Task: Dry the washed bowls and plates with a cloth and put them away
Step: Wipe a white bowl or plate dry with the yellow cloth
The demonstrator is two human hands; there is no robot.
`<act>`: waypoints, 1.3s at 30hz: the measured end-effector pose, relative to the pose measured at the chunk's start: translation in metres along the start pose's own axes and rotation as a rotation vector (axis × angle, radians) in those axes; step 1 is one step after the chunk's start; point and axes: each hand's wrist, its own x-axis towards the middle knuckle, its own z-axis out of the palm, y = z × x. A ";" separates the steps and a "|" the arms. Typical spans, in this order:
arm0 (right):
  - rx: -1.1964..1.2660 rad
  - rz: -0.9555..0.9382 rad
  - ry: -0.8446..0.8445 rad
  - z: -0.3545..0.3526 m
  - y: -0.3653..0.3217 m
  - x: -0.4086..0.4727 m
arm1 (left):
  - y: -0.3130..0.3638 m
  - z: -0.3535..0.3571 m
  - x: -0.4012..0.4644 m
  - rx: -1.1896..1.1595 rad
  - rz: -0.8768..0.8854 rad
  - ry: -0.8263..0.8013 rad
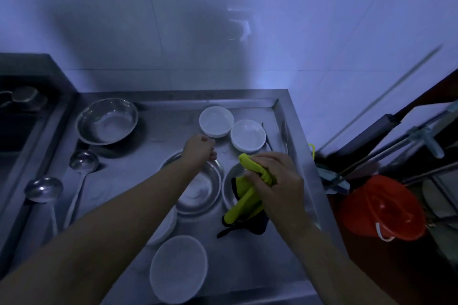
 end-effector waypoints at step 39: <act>0.141 -0.161 -0.253 0.107 -0.106 -0.004 | -0.043 -0.279 -0.200 0.856 0.519 0.538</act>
